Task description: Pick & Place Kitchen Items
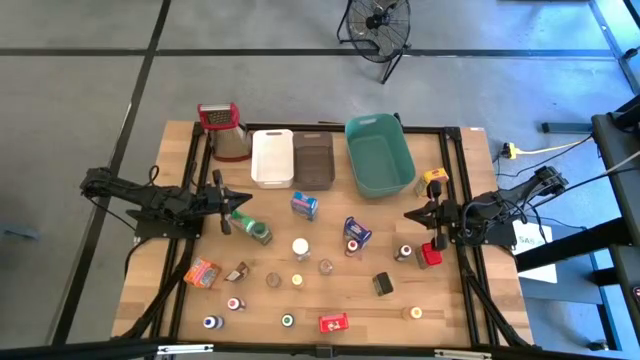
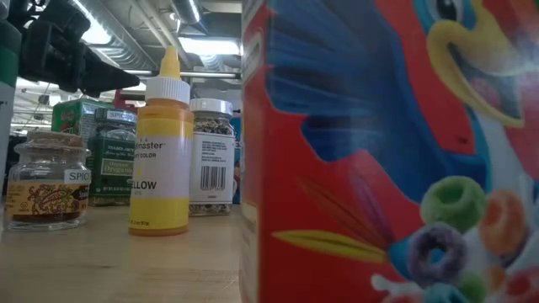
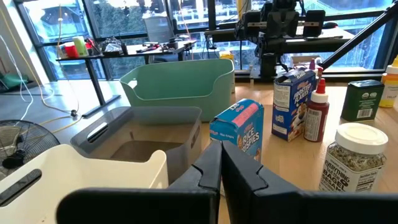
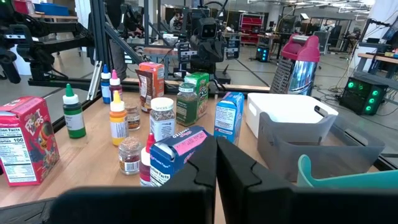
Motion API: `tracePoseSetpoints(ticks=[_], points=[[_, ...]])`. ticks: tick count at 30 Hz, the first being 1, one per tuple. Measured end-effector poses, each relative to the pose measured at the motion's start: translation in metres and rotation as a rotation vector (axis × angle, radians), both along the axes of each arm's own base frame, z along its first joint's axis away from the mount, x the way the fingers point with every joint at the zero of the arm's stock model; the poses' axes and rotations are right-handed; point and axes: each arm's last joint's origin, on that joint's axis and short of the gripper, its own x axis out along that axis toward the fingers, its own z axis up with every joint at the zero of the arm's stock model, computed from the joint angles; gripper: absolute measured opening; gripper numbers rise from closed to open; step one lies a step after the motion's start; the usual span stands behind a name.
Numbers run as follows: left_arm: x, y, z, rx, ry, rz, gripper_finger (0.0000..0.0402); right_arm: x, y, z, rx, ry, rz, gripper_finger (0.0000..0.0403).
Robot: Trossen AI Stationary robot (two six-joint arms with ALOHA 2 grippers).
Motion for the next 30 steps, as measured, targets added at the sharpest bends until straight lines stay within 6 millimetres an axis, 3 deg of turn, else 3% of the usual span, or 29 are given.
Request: tracePoseSetpoints(ticks=[12, 30], points=[[0.0000, 0.0000, 0.0001, 0.000, -0.001, 0.000, 0.0004, 0.0000, 0.0004, 0.0072, 0.104, -0.068, 0.010, 0.0009], [0.0000, 0.0000, 0.0001, 0.063, 0.020, -0.005, 0.0004, 0.0030, 0.0043, 0.0039, 0.161, -0.022, 0.086, 0.0017]])
